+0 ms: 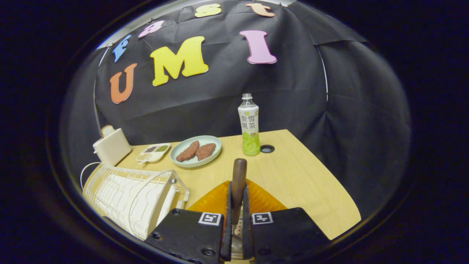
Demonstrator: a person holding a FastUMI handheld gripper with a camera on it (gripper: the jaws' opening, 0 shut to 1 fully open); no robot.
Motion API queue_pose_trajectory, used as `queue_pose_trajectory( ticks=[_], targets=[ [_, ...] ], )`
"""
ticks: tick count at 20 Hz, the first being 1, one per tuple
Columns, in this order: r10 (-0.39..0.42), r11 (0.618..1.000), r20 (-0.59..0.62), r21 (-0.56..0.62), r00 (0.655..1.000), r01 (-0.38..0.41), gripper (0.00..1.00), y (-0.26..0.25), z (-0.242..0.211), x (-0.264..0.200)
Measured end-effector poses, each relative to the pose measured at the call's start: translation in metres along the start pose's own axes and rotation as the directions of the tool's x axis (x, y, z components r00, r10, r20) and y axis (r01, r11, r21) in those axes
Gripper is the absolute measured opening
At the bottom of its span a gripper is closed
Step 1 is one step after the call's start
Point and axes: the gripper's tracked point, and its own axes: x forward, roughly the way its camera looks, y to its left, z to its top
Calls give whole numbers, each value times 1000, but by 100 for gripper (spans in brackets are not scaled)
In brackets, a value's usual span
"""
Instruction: Take the plate from the dish rack, then take the spoon from the basket and place it into the plate.
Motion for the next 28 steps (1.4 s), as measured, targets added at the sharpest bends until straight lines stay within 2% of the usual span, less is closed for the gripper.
queue_pose_trajectory(
  ticks=[6,11,18,22,25,28],
  targets=[
    [-55,997,99,-56,994,61,14,3,24,-37],
    [-109,986,224,-101,969,134,14,3,63,-92],
    [-47,996,314,-60,948,69,14,42,85,-202],
    [8,996,311,-82,950,18,14,80,58,-253],
    [11,997,280,-79,960,11,14,105,19,-277],
    [17,997,295,-73,955,5,14,131,-26,-292]
  ],
)
